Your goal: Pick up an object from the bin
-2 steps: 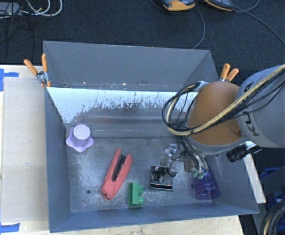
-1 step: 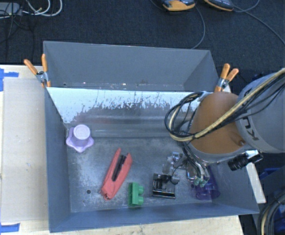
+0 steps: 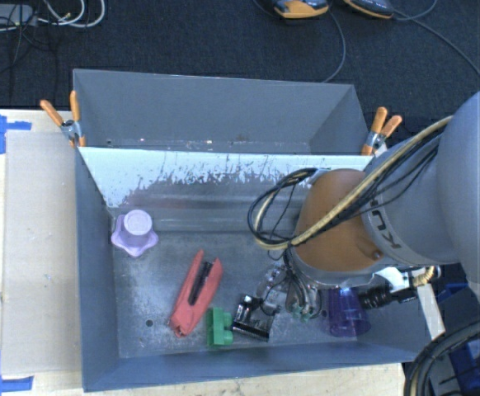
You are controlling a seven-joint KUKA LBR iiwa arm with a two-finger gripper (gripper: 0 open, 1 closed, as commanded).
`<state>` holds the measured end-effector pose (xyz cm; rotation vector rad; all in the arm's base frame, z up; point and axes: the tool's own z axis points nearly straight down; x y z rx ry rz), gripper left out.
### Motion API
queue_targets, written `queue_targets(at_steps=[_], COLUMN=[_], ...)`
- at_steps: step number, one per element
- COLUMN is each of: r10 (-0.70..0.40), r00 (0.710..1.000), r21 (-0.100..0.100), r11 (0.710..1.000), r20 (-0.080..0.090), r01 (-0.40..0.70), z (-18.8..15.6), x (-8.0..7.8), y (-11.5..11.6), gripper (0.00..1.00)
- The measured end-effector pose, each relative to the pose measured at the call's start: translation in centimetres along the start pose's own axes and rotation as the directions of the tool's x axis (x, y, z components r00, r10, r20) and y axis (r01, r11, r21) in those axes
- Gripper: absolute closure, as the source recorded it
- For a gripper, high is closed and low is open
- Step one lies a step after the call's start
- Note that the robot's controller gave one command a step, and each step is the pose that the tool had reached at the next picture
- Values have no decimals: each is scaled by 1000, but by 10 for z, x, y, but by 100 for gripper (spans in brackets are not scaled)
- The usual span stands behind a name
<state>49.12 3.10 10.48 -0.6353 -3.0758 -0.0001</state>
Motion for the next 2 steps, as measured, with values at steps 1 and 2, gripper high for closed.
queue_targets(at_steps=[1,2], r10=[-1,5], r00=[1000,1000], r21=[0,1], r11=[1000,1000], r20=[0,-1], r01=[1,-5], z=[0,12], x=[0,-1], y=[0,7], gripper=[100,100])
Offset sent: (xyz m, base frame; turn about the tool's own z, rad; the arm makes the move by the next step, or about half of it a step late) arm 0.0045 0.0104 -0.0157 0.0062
